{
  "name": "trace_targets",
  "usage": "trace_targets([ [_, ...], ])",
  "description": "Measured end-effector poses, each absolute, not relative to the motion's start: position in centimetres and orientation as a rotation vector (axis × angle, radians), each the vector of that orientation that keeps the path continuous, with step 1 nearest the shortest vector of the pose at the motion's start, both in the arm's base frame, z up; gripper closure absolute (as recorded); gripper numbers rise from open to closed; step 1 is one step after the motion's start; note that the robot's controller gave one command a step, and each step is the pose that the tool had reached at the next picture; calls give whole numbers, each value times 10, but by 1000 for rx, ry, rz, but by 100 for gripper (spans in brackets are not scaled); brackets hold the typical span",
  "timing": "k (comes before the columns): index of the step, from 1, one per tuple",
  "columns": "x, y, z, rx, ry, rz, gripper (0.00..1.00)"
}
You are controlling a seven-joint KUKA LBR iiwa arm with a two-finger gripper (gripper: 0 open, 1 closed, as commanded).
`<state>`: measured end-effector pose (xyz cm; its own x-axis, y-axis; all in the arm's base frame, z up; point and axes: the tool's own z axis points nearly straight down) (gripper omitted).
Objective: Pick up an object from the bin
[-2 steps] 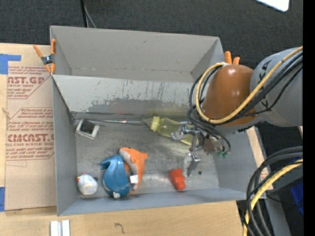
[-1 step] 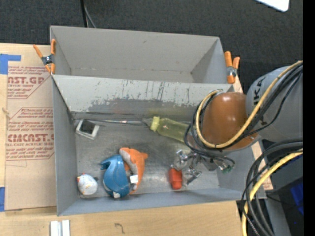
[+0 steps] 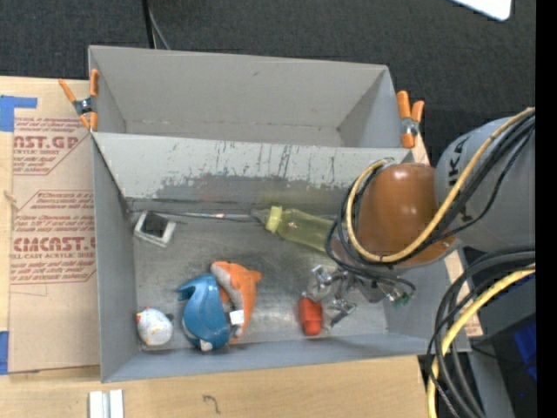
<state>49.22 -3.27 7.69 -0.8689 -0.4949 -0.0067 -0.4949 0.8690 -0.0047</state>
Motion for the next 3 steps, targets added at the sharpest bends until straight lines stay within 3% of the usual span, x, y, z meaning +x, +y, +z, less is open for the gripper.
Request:
trace_targets([
  [1,488,-44,137,-835,3034,5,100],
  [2,489,-51,168,-860,3020,2,0],
  [3,488,-53,155,-873,3017,3,0],
])
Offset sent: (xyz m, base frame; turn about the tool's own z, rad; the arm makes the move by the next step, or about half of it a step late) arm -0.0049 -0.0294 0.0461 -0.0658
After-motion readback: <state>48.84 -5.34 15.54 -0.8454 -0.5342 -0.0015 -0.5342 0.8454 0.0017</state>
